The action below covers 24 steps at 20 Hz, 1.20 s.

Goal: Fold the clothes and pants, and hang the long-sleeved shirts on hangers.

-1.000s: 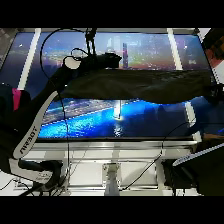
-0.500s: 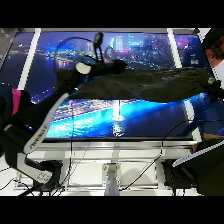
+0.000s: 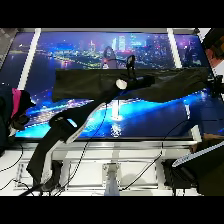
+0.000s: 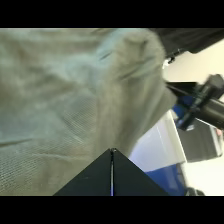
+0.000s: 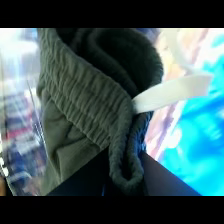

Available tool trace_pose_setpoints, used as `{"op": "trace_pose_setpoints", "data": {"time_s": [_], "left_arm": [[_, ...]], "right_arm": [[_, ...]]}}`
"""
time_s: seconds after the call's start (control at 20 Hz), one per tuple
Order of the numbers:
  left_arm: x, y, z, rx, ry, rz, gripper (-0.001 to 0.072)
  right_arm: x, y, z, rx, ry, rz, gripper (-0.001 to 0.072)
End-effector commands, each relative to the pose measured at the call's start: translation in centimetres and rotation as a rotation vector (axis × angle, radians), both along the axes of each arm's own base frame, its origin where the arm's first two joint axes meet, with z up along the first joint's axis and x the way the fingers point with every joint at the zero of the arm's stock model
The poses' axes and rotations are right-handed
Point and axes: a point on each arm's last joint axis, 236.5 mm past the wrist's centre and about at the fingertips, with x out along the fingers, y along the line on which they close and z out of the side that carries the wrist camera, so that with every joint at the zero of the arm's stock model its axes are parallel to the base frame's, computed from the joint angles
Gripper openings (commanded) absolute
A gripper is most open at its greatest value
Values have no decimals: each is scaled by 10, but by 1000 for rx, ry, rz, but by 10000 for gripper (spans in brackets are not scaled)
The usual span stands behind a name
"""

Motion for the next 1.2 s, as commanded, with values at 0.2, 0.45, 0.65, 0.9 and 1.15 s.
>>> {"op": "trace_pose_setpoints", "data": {"time_s": [0.2, 0.45, 0.65, 0.9, 1.15], "left_arm": [[-4, -14, -85, -59, 312, 67, 4], [-13, -16, -98, -71, 398, 60, 4], [-12, -15, -102, -70, 408, 62, 3], [0, -4, -84, -81, 388, 55, 4], [42, 51, -6, 12, 151, 8, 3]], "right_arm": [[0, 75, 30, 13, -13, 257, 23], [5, 131, 67, -23, -56, 425, 23], [1, 190, 108, -56, -106, 586, 23], [10, 268, 157, -136, -198, 729, 22], [35, 317, 194, -176, -277, 732, 21]]}}
